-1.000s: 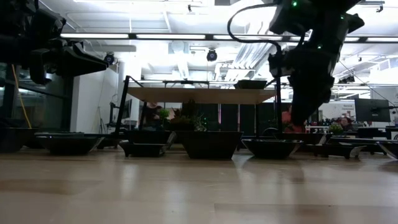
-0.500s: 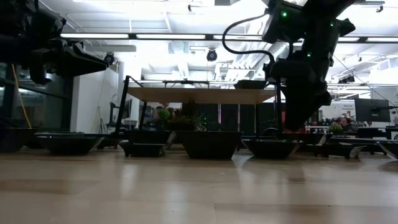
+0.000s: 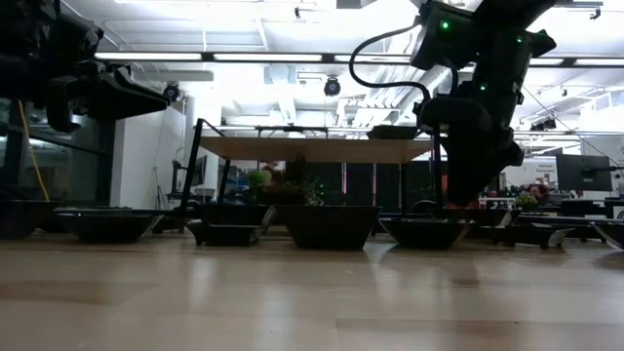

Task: Pick & Place Mini shaped plates
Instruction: Stack the distorted square plate on top of the other distorted square plate on the shelf

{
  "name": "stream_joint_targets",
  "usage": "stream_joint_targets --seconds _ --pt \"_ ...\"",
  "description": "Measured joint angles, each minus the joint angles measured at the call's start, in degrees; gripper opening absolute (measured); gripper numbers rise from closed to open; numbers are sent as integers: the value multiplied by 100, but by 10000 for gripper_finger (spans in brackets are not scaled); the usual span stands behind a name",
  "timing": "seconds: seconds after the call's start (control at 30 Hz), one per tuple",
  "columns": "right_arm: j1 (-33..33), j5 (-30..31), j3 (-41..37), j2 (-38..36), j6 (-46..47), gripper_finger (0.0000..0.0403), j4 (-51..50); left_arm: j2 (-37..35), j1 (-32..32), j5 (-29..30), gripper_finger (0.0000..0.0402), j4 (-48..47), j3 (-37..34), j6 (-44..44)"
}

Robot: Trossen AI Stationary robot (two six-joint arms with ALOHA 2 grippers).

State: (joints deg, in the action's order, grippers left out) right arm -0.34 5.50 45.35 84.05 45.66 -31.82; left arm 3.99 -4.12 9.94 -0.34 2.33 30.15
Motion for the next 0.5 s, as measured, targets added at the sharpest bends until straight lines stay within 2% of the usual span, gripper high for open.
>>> stream_joint_targets --seconds 0.3,0.5 --pt "-41 8 -138 0 -61 202 128 0 1 0 78 -2 0 0" --pt "-43 -157 -136 109 -110 209 388 0 0 0 78 -1 0 0"
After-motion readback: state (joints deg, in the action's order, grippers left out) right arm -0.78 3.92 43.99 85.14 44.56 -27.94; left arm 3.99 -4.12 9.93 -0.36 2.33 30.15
